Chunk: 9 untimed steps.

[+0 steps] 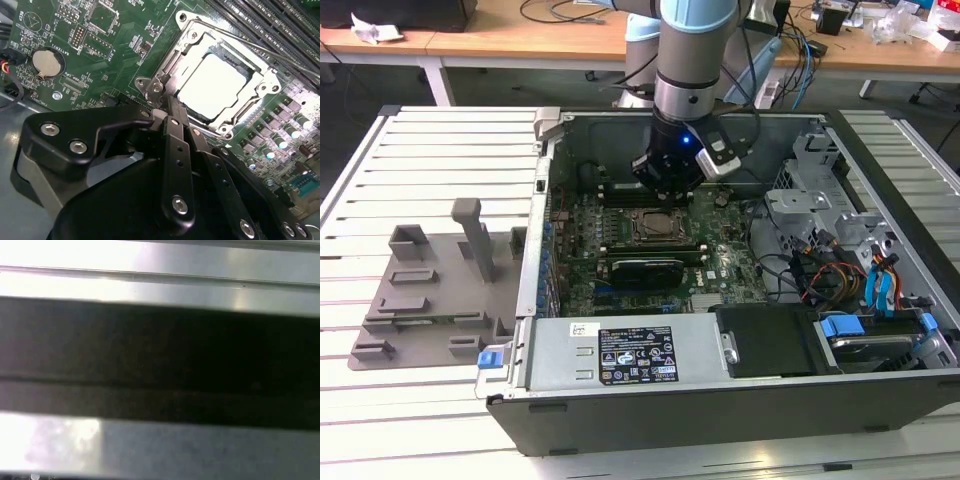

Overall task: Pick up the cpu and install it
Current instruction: 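Install the first cpu locking lever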

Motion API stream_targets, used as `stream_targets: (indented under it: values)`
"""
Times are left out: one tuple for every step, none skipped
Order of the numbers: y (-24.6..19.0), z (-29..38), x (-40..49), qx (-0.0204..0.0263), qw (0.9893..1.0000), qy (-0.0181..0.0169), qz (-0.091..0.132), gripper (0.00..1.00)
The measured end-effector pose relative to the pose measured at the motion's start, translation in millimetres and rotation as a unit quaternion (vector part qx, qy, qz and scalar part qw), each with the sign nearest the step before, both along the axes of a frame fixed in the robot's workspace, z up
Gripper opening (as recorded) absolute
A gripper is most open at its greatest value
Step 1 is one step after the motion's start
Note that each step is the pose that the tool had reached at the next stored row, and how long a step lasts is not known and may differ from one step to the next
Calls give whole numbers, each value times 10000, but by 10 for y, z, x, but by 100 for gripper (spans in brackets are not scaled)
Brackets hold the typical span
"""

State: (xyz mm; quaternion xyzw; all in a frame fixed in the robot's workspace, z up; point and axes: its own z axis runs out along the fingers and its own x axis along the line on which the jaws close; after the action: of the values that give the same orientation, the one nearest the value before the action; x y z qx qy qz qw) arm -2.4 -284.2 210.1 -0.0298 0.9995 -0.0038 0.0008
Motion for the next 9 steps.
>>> stream_targets:
  values:
    - [-3,24,1,-2,10000,-1,1,11]
    - [-69,68,1,-17,10000,-1,1,11]
    - [-160,68,1,-52,10000,-1,0,11]
    - [-170,68,1,-59,10000,-1,1,11]
    - [-184,68,1,-65,10000,-1,1,11]
    - [-196,67,0,-70,10000,-1,0,11]
    - [-199,69,1,-74,10000,-1,1,11]
    - [-201,75,1,-87,10000,-1,2,11]
    - [-201,88,1,-96,10000,0,1,11]
